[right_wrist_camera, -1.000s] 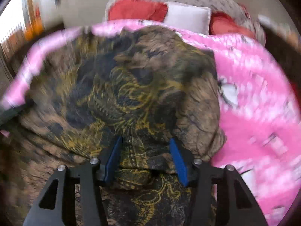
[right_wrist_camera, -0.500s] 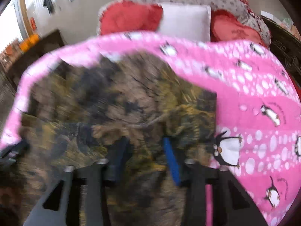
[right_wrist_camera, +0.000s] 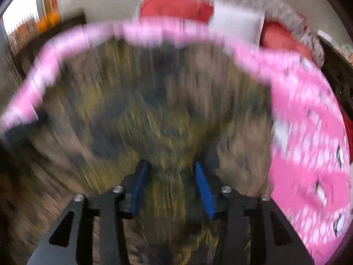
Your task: Fold small clothes
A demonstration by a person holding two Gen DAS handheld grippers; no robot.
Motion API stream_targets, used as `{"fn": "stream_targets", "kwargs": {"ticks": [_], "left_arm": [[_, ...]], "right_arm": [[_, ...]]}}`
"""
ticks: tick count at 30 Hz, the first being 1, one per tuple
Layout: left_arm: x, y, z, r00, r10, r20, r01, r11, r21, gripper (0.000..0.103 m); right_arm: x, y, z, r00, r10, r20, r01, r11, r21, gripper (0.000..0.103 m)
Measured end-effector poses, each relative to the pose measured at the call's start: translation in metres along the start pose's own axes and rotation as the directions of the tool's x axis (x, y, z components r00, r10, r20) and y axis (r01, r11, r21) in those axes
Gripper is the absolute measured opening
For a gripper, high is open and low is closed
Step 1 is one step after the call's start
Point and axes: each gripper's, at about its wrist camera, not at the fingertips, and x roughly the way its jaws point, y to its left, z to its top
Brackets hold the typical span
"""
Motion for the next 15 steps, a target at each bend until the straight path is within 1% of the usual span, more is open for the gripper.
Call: {"fn": "stream_targets", "kwargs": {"ticks": [1,3,5,6,7,8,9,11,12,14,15], "left_arm": [[-0.003,0.000,0.002,1.000,-0.008,-0.009,0.008,1.000,0.015,0.012],[-0.015,0.005,0.005,0.998,-0.046,-0.045,0.048,0.998,0.036,0.012],[-0.038,0.020,0.006,0.990,-0.114,-0.080,0.117,0.993,0.031,0.012],[-0.055,0.029,0.003,0.987,-0.134,-0.089,0.138,0.990,0.041,0.012],[-0.074,0.039,-0.002,0.987,-0.131,-0.090,0.138,0.988,0.069,0.012],[-0.089,0.045,-0.009,0.989,-0.114,-0.094,0.123,0.988,0.095,0.013],[-0.107,0.054,-0.021,0.991,-0.089,-0.102,0.102,0.987,0.126,0.016],[-0.137,0.074,-0.048,0.988,-0.069,-0.138,0.088,0.987,0.132,0.019],[-0.147,0.081,-0.062,0.984,-0.071,-0.162,0.090,0.989,0.116,0.019],[-0.163,0.095,-0.090,0.971,-0.091,-0.221,0.108,0.992,0.065,0.019],[-0.171,0.100,-0.106,0.963,-0.106,-0.249,0.119,0.992,0.039,0.019]], "right_arm": [[-0.010,-0.001,-0.003,0.999,0.001,0.035,-0.001,1.000,0.016,0.049],[-0.032,-0.002,-0.003,1.000,0.005,0.009,-0.006,0.999,0.046,0.049],[-0.078,-0.003,-0.012,0.996,0.046,0.072,-0.048,0.999,0.021,0.049],[-0.096,-0.004,-0.018,0.993,0.077,0.091,-0.078,0.997,0.001,0.050],[-0.114,-0.005,-0.026,0.989,0.112,0.099,-0.110,0.994,-0.025,0.057],[-0.136,-0.005,-0.043,0.985,0.142,0.099,-0.136,0.988,-0.066,0.064],[-0.147,-0.007,-0.050,0.984,0.146,0.099,-0.137,0.986,-0.092,0.065],[-0.169,-0.013,-0.084,0.987,0.130,0.091,-0.117,0.984,-0.135,0.066],[-0.176,-0.021,-0.101,0.989,0.122,0.084,-0.110,0.985,-0.130,0.066],[-0.187,-0.035,-0.137,0.990,0.113,0.082,-0.106,0.991,-0.080,0.066],[-0.188,-0.041,-0.144,0.990,0.114,0.083,-0.109,0.992,-0.055,0.066]]}}
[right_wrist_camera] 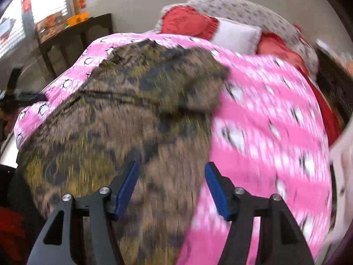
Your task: Fold small clothes
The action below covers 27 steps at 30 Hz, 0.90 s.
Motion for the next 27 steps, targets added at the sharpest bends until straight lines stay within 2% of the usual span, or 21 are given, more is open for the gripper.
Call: {"fn": "stream_targets", "kwargs": {"ticks": [3,6,10,13,19,21,23,25,27], "left_arm": [[-0.008,0.001,-0.045,0.995,-0.072,-0.070,0.068,0.996,-0.065,0.019],[-0.016,-0.012,-0.070,0.993,-0.107,-0.058,0.105,0.994,-0.043,0.025],[-0.018,-0.028,-0.082,0.978,-0.194,-0.078,0.193,0.981,-0.018,0.037],[-0.014,-0.040,-0.082,0.975,-0.196,-0.101,0.201,0.979,0.044,0.044],[-0.011,-0.040,-0.076,0.956,-0.285,-0.074,0.287,0.958,0.020,0.045],[-0.010,-0.042,-0.077,0.942,-0.328,-0.067,0.330,0.944,0.010,0.042],[-0.009,-0.045,-0.078,0.934,-0.351,-0.067,0.352,0.936,0.012,0.032],[-0.009,-0.040,-0.079,0.927,-0.369,-0.065,0.369,0.929,-0.019,0.014],[-0.009,-0.033,-0.080,0.922,-0.381,-0.063,0.379,0.924,-0.044,0.006]], "right_arm": [[-0.007,-0.015,-0.033,0.999,0.004,0.033,-0.007,0.995,0.104,0.066],[-0.012,-0.024,-0.060,0.998,0.022,0.065,-0.035,0.979,0.200,0.066],[-0.009,-0.028,-0.083,0.998,0.058,0.037,-0.064,0.974,0.219,0.064],[-0.011,-0.026,-0.095,0.997,0.072,0.029,-0.077,0.976,0.205,0.062],[-0.012,-0.021,-0.116,0.990,0.138,0.012,-0.137,0.966,0.221,0.061],[-0.010,-0.016,-0.122,0.986,0.165,0.002,-0.161,0.964,0.213,0.059],[-0.007,-0.012,-0.125,0.985,0.174,-0.006,-0.169,0.964,0.205,0.059],[-0.007,-0.011,-0.127,0.983,0.184,-0.005,-0.179,0.962,0.206,0.059],[-0.007,-0.014,-0.129,0.984,0.179,-0.005,-0.174,0.961,0.213,0.054]]}}
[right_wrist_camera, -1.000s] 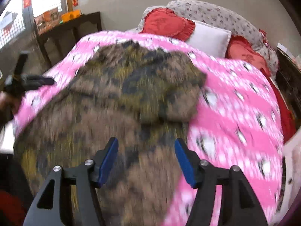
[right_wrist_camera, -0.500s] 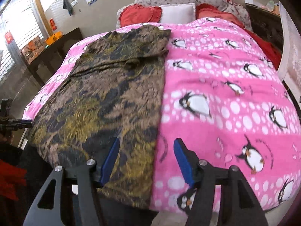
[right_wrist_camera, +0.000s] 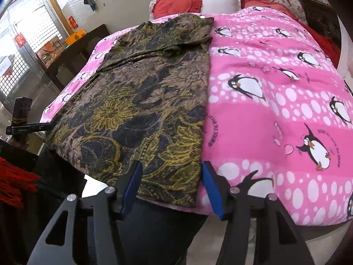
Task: Fold small clothes
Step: 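Grasp the batik shirt hem end with the left gripper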
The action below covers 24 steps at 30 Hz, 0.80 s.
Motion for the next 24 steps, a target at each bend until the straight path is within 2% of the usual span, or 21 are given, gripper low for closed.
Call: {"fn": "stream_targets", "kwargs": {"ticks": [3,5,6,8,9,11,13,14,16,18,19,21,24], "left_arm": [[0.000,0.002,-0.001,1.000,-0.009,0.002,0.009,1.000,-0.009,0.005],[0.003,0.002,0.000,1.000,-0.003,0.014,0.004,1.000,-0.015,0.005],[0.005,0.003,0.001,1.000,-0.001,0.020,0.002,1.000,-0.024,0.005],[0.008,0.003,0.003,1.000,0.001,0.028,-0.001,1.000,-0.028,0.006],[0.008,0.002,0.003,1.000,0.001,0.030,-0.001,1.000,-0.024,0.009],[0.009,-0.001,0.002,1.000,-0.002,0.028,0.002,1.000,-0.010,0.014],[0.009,-0.003,0.000,0.999,-0.010,0.032,0.010,1.000,0.000,0.021],[0.009,-0.003,0.000,0.999,-0.018,0.038,0.018,1.000,-0.003,0.024],[0.011,-0.004,0.001,0.998,-0.033,0.048,0.034,0.999,-0.008,0.032],[0.012,-0.006,0.002,0.998,-0.024,0.054,0.025,1.000,-0.012,0.032],[0.012,-0.006,0.003,0.998,-0.020,0.056,0.021,1.000,-0.021,0.025],[0.008,-0.005,0.004,0.998,0.015,0.063,-0.013,0.999,-0.031,0.000],[-0.004,-0.003,0.005,0.995,0.029,0.094,-0.026,0.999,-0.035,0.000]], "right_arm": [[-0.001,-0.006,-0.001,0.998,0.056,-0.001,-0.056,0.998,0.030,0.053],[0.000,-0.007,-0.003,0.986,0.165,-0.010,-0.164,0.985,0.053,0.049],[0.001,-0.006,-0.003,0.983,0.183,-0.007,-0.182,0.982,0.051,0.047],[0.005,-0.013,-0.003,0.988,0.153,-0.001,-0.152,0.985,0.075,0.032],[0.005,-0.019,-0.004,0.985,0.171,0.008,-0.170,0.979,0.111,0.029],[0.004,-0.022,-0.006,0.972,0.233,0.020,-0.233,0.963,0.135,0.029],[0.006,-0.017,-0.008,0.975,0.221,-0.009,-0.219,0.971,0.098,0.029],[0.007,-0.019,-0.009,0.976,0.216,-0.007,-0.214,0.971,0.107,0.024],[0.011,-0.026,-0.011,0.970,0.242,0.015,-0.241,0.957,0.161,0.023],[0.013,-0.022,-0.011,0.963,0.267,0.033,-0.269,0.951,0.154,0.025],[0.014,-0.018,-0.010,0.963,0.269,0.034,-0.271,0.953,0.135,0.025],[0.012,-0.018,-0.006,0.962,0.266,0.056,-0.271,0.953,0.135,0.015],[-0.003,-0.012,0.003,0.953,0.280,0.119,-0.292,0.951,0.100,0.011]]}}
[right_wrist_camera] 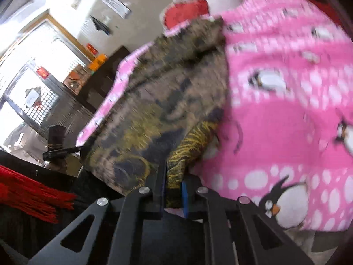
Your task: Fold small clothes
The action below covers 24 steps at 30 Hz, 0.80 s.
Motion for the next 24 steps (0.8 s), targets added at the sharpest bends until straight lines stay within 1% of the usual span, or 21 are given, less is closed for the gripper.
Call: {"fn": "stream_targets", "kwargs": {"ticks": [3,6,9,11,13,17,19,20,21,23,24], "left_arm": [[-0.027,-0.002,0.006,0.996,-0.031,0.078,0.030,0.999,0.016,0.000],[-0.054,-0.008,0.010,0.989,-0.066,0.130,0.060,0.997,0.053,0.000],[-0.090,-0.015,0.007,0.976,-0.133,0.170,0.117,0.988,0.103,0.000],[-0.111,-0.019,0.003,0.966,-0.181,0.186,0.159,0.979,0.130,0.000],[-0.130,-0.026,0.000,0.953,-0.240,0.186,0.212,0.965,0.156,0.000],[-0.135,-0.048,0.006,0.940,-0.299,0.164,0.262,0.941,0.213,0.000],[-0.125,-0.049,0.013,0.944,-0.289,0.162,0.254,0.945,0.205,0.000],[-0.117,-0.046,0.018,0.947,-0.279,0.161,0.247,0.950,0.193,0.000],[-0.107,-0.044,0.024,0.955,-0.251,0.160,0.222,0.959,0.179,0.000],[-0.087,-0.040,0.038,0.975,-0.158,0.158,0.135,0.980,0.149,0.000],[-0.077,-0.038,0.048,0.979,-0.120,0.167,0.097,0.985,0.140,0.000]], "right_arm": [[-0.022,0.014,0.011,0.998,0.013,0.054,-0.011,0.999,-0.037,0.010],[-0.049,0.034,0.020,0.993,0.064,0.098,-0.055,0.994,-0.099,0.009],[-0.077,0.058,0.022,0.986,0.117,0.121,-0.096,0.981,-0.166,0.009],[-0.102,0.075,0.023,0.977,0.161,0.142,-0.131,0.970,-0.204,0.009],[-0.124,0.087,0.021,0.969,0.184,0.164,-0.144,0.963,-0.227,0.009],[-0.153,0.099,0.023,0.957,0.206,0.204,-0.155,0.958,-0.241,0.009],[-0.157,0.101,0.027,0.954,0.209,0.214,-0.154,0.957,-0.247,0.009],[-0.154,0.100,0.031,0.957,0.197,0.213,-0.141,0.958,-0.250,0.009],[-0.150,0.097,0.032,0.961,0.182,0.210,-0.129,0.961,-0.246,0.009],[-0.134,0.082,0.040,0.968,0.147,0.205,-0.103,0.971,-0.214,0.009],[-0.125,0.074,0.043,0.970,0.132,0.204,-0.092,0.976,-0.197,0.009]]}}
